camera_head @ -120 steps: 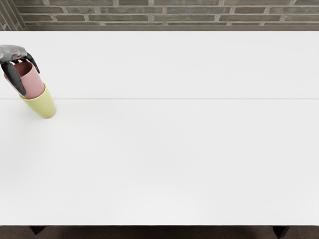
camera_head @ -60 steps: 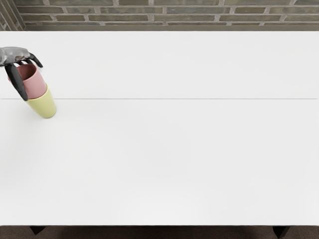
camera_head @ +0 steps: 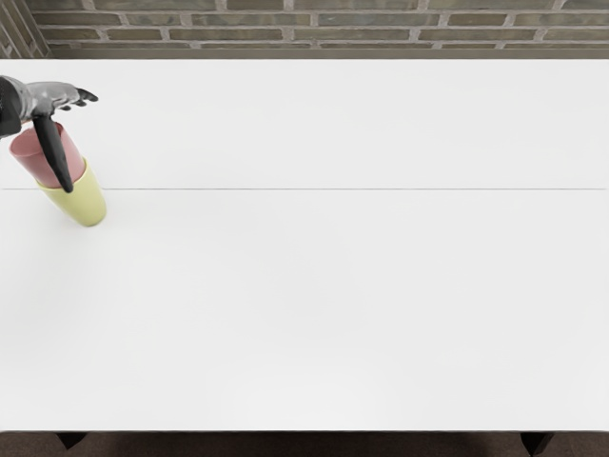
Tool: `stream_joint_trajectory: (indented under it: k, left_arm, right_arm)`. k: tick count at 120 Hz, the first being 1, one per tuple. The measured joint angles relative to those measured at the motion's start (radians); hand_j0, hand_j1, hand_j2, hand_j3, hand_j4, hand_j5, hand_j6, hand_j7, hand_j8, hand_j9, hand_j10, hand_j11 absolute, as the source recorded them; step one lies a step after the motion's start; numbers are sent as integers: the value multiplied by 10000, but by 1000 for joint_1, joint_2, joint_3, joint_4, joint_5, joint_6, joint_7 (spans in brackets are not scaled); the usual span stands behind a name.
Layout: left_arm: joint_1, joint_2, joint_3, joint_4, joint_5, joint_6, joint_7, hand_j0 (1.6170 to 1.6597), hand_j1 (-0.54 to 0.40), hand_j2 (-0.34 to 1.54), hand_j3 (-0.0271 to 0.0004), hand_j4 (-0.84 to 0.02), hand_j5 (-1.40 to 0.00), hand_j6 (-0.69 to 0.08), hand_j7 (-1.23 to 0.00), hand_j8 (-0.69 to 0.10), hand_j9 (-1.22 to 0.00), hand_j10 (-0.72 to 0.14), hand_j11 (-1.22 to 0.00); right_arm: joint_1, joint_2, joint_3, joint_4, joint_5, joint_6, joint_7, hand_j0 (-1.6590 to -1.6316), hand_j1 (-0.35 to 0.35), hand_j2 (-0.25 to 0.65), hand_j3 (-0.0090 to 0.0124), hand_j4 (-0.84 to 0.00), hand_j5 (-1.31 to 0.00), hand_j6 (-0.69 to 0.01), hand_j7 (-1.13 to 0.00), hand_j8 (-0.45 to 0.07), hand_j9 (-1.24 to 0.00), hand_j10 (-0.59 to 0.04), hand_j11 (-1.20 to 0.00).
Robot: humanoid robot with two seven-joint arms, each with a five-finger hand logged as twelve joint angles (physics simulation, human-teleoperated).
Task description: Pick up cup and place in cup with left hand
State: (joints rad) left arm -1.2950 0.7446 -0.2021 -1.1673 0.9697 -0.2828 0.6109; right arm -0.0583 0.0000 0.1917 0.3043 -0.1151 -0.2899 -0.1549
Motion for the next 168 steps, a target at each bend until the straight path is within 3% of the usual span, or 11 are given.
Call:
stream_joint_trajectory:
  k: [39, 49, 58, 69, 82, 95, 105, 113, 127, 141, 168]
  left_arm:
    - [-37, -161, -3, -4, -4, 1, 0, 16580, 3442, 25, 0, -102, -90, -104, -86, -99, -83, -99, -83]
    - [-38, -163, -4, -22, -103, -19, 0, 16580, 3462, 20, 0, -81, -62, -86, -59, -82, -56, -76, -55]
    - [-36, -154, -21, -37, -233, -93, 0, 16580, 3473, 17, 0, -67, -44, -74, -42, -70, -39, -62, -38]
    - [-20, -120, -63, -44, -435, -227, 0, 16580, 3482, 13, 0, -54, -30, -63, -28, -58, -26, -49, -25]
    - [3, -20, -87, -48, -659, -292, 0, 16580, 3486, 6, 0, -41, -19, -48, -17, -45, -15, -36, -14]
    - [114, 79, -94, -50, -893, -316, 0, 16581, 3489, 3, 0, -30, -12, -36, -10, -33, -9, -25, -8]
    - [166, 128, -99, -49, -1007, -323, 0, 16581, 3489, -1, 0, -24, -8, -29, -7, -26, -6, -20, -5]
    - [182, 199, -108, -42, -1058, -326, 0, 16581, 3490, -2, 0, -18, -6, -21, -5, -19, -4, -15, -4]
    - [226, 214, -115, 0, -1095, -328, 0, 16581, 3490, -4, 0, -8, -3, -9, -2, -8, -2, -6, -2]
    - [254, 300, -118, 20, -1108, -329, 0, 16581, 3488, -9, 0, -3, -1, -2, -1, -2, 0, -2, 0]
    - [269, 314, -119, 35, -1113, -329, 0, 16581, 3486, -14, 0, 2, 1, 3, 1, 3, 1, 1, 1]
  right_arm:
    - [0, 0, 0, 1, 0, 0, 0, -16581, -3160, -56, 0, -275, -358, -275, -358, -275, -358, -275, -358]
    - [0, 0, 0, 1, 0, 0, 0, -16581, -3160, -56, 0, -275, -358, -275, -358, -275, -358, -275, -358]
    - [0, 0, 0, 1, 0, 0, 0, -16581, -3160, -56, 0, -275, -358, -275, -358, -275, -358, -275, -358]
    - [0, 0, 0, 0, 0, 0, 0, -16581, -3160, -56, 0, -275, -358, -275, -358, -275, -358, -275, -358]
    - [0, 0, 0, 0, 0, 0, 0, -16581, -3160, -56, 0, -275, -358, -275, -358, -275, -358, -275, -358]
    - [0, 0, 0, 0, 0, 0, 0, -16581, -3160, -56, 0, -275, -358, -275, -358, -275, -358, -275, -358]
    - [0, 0, 0, 0, 0, 0, 0, -16581, -3160, -56, 0, -275, -358, -275, -358, -275, -358, -275, -358]
    - [0, 0, 0, 0, 0, 0, 0, -16581, -3160, -56, 0, -275, -358, -275, -358, -275, -358, -275, -358]
    - [0, 0, 0, 0, 0, 0, 0, -16581, -3160, -56, 0, -275, -358, -275, -358, -274, -358, -274, -358]
    - [0, 0, 0, 1, 0, 0, 0, -16581, -3160, -56, 0, -275, -358, -275, -358, -275, -358, -275, -358]
    - [0, 0, 0, 0, 0, 0, 0, -16581, -3160, -56, 0, -274, -358, -275, -358, -275, -358, -275, -358]
